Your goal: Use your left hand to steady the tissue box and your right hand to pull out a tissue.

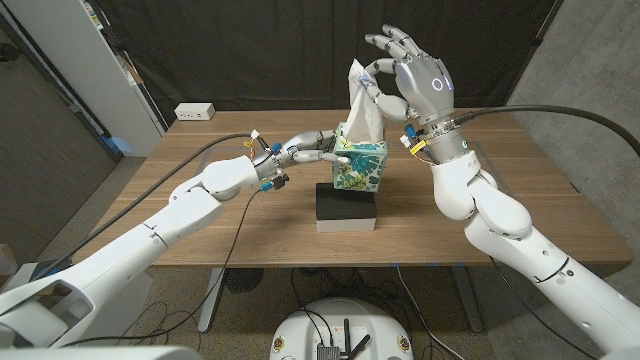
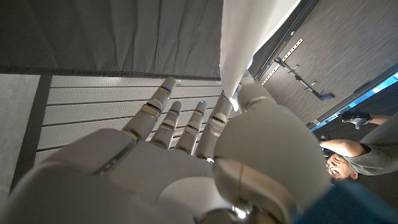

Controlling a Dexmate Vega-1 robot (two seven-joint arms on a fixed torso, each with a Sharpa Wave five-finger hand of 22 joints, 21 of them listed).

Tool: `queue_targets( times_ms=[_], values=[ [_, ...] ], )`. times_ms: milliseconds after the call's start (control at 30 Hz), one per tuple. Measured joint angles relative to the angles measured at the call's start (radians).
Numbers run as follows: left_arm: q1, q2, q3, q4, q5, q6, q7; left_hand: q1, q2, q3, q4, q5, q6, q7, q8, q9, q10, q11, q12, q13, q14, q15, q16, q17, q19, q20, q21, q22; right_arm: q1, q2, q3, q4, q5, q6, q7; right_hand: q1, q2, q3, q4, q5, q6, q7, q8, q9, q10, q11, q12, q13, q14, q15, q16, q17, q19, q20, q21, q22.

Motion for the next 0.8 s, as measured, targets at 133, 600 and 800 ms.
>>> queue_targets(
  times_ms=[133, 600, 800],
  values=[
    [0.003, 0.003, -0.002, -0.005, 0.000, 0.001, 0.001, 0.000, 0.000, 0.000, 0.000, 0.000, 0.000, 0.000, 0.000, 0.000, 0.000, 0.000, 0.000, 0.000, 0.000, 0.000, 0.000, 0.000, 0.000, 0.000, 0.000, 0.000, 0.008, 0.009, 0.000, 0.008, -0.001, 0.004, -0.036, 0.000, 0.000, 0.000, 0.000, 0.000, 0.000, 0.000, 0.000, -0.002, 0.005, -0.005, 0.000, 0.000, 0.000, 0.000, 0.000, 0.005, 0.000, 0.000, 0.000, 0.000],
    [0.001, 0.002, -0.003, 0.001, 0.000, 0.001, -0.005, 0.000, 0.000, 0.000, 0.000, -0.001, 0.000, 0.000, 0.000, -0.002, 0.000, 0.000, 0.000, 0.000, 0.000, 0.000, 0.000, 0.000, 0.000, 0.000, 0.000, 0.000, 0.042, 0.040, -0.009, 0.047, -0.007, 0.012, -0.123, 0.004, 0.004, -0.012, 0.004, 0.000, -0.002, -0.009, 0.000, -0.005, 0.016, -0.006, 0.000, 0.000, 0.000, 0.000, 0.004, 0.005, 0.000, 0.000, 0.000, 0.000],
    [-0.006, -0.002, -0.001, 0.010, -0.003, -0.001, -0.012, 0.000, 0.000, 0.000, 0.000, -0.001, 0.000, 0.000, 0.000, -0.002, 0.000, 0.000, 0.000, 0.000, 0.000, 0.000, 0.000, 0.000, 0.000, 0.000, 0.000, 0.000, 0.063, 0.056, -0.013, 0.066, -0.007, 0.013, -0.157, 0.009, 0.009, -0.016, 0.000, -0.001, -0.002, -0.009, -0.001, -0.004, 0.018, -0.007, 0.000, 0.000, 0.000, 0.000, 0.008, 0.009, 0.000, 0.000, -0.001, 0.000]
  ],
)
